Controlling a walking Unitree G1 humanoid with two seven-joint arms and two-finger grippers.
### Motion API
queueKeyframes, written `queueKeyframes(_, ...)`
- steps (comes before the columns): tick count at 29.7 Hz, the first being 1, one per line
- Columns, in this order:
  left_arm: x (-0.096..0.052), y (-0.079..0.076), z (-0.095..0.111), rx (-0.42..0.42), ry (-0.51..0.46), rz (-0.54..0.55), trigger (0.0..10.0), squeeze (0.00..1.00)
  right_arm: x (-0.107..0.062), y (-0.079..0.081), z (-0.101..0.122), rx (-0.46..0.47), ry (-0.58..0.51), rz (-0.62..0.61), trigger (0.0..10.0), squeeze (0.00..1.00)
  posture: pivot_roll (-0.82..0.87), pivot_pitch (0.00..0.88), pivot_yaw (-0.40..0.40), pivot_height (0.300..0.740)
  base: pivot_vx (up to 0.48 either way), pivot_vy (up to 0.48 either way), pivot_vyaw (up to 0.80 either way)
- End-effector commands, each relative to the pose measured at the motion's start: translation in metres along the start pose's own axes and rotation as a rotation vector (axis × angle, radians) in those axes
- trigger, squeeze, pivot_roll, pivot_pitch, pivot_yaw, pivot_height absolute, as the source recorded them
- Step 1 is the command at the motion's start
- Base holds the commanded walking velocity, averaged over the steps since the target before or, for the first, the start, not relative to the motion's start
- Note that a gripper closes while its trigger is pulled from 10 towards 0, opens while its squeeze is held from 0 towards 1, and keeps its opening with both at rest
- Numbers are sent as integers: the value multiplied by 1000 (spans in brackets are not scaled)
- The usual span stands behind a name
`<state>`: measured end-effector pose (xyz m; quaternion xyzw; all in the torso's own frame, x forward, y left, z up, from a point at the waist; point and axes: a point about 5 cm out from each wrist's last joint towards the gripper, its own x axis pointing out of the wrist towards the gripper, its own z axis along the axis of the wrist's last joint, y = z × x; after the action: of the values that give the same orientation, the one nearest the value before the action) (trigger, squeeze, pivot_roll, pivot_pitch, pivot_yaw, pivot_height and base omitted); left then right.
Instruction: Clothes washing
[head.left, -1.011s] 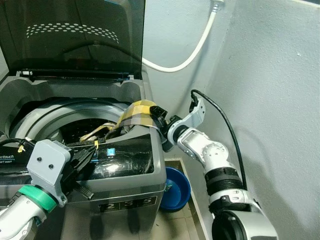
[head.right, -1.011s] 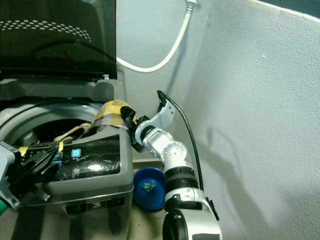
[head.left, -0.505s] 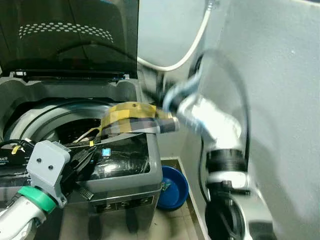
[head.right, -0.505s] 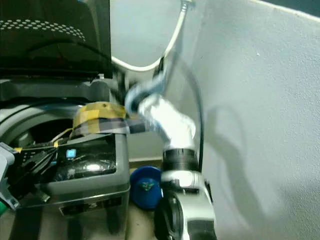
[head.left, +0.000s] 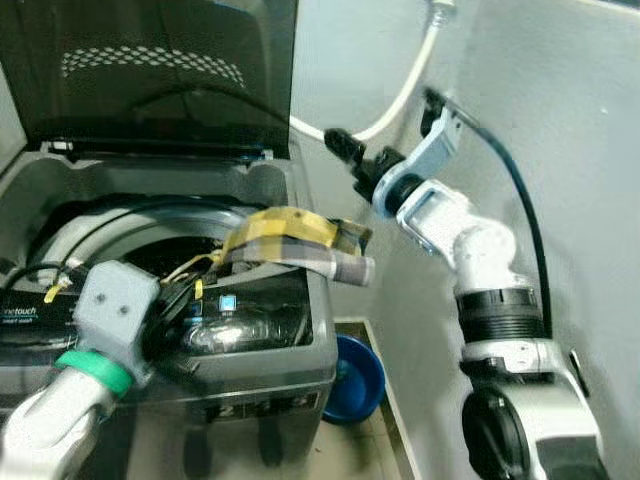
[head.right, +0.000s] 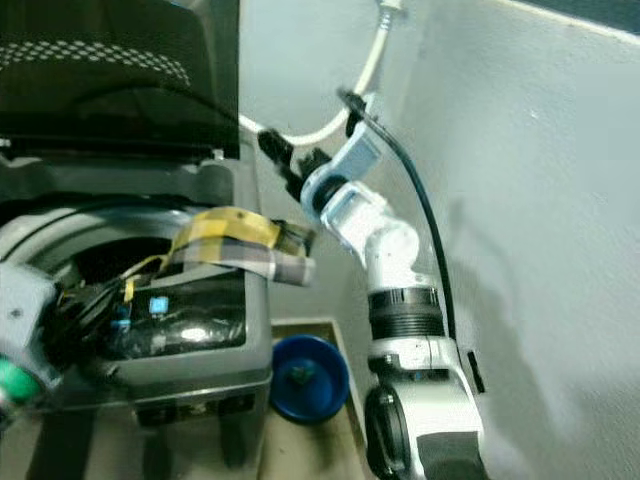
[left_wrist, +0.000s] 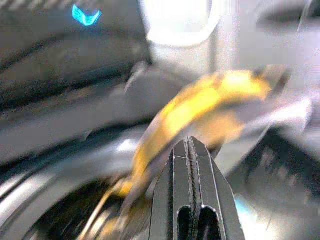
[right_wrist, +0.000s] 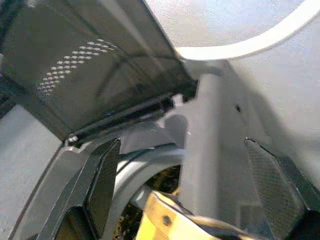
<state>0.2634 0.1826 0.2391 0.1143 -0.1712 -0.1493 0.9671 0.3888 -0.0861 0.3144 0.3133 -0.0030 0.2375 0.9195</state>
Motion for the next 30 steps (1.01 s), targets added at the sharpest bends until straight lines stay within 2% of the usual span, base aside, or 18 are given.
queueKeyframes(1, 0, -4, -4, -5, 7, -16, 10000, 0, -2, -2, 1, 15, -13, -13, 10000, 1000, 59, 49, -40, 740, 0, 0, 0)
queueKeyframes(3, 21, -19, 6, -49, -66, -97, 10000, 0, -9, -9, 0, 42, -12, -36, 10000, 1000, 53, 46, -23, 740, 0, 0, 0)
queueKeyframes(4, 21, -19, 6, -49, -66, -97, 10000, 0, -9, -9, 0, 42, -12, -36, 10000, 1000, 53, 46, -23, 740, 0, 0, 0)
queueKeyframes(5, 30, -23, 9, -61, -87, -124, 10000, 0, -12, -10, 0, 36, -15, -40, 10000, 1000, 54, 45, -21, 740, 0, 0, 0)
queueKeyframes(6, 39, -27, 12, -69, -100, -154, 10000, 0, -14, -12, 1, 1, -26, -42, 10000, 1000, 54, 44, -17, 740, 0, 0, 0)
queueKeyframes(8, 47, -29, 14, -74, -106, -176, 10000, 0, -16, -14, 2, -41, -38, -41, 10000, 1000, 54, 44, -17, 740, 0, 0, 0)
queueKeyframes(9, 52, -28, 14, -79, -91, -183, 10000, 1000, -17, -16, 3, -82, -52, -39, 10000, 1000, 53, 41, -14, 740, 0, 0, 0)
queueKeyframes(12, 64, -25, 10, -74, -43, -189, 10000, 1000, -22, -22, 4, -178, -78, -47, 10000, 1000, 54, 39, -15, 740, 0, 0, 0)
queueKeyframes(13, 64, -25, 10, -74, -43, -189, 10000, 1000, -22, -22, 4, -178, -78, -47, 10000, 1000, 54, 39, -15, 740, 0, 0, 0)
queueKeyframes(15, 72, -21, 5, -56, 8, -180, 10000, 1000, -28, -32, 2, -210, -71, -78, 10000, 1000, 53, 38, -16, 740, 0, 0, 0)
queueKeyframes(19, 85, -14, -3, -19, 88, -170, 10000, 1000, -39, -49, -7, -215, -35, -140, 10000, 1000, 48, 37, -15, 740, 0, 0, 0)
queueKeyframes(26, 105, -10, 0, -29, 76, -175, 10000, 1000, -51, -63, -11, -238, -25, -189, 10000, 1000, 40, 39, -12, 740, 0, 0, 0)
queueKeyframes(30, 108, -13, 2, -35, 62, -197, 10000, 1000, -53, -63, -13, -246, -26, -192, 10000, 1000, 32, 39, -5, 740, 0, 0, 0)
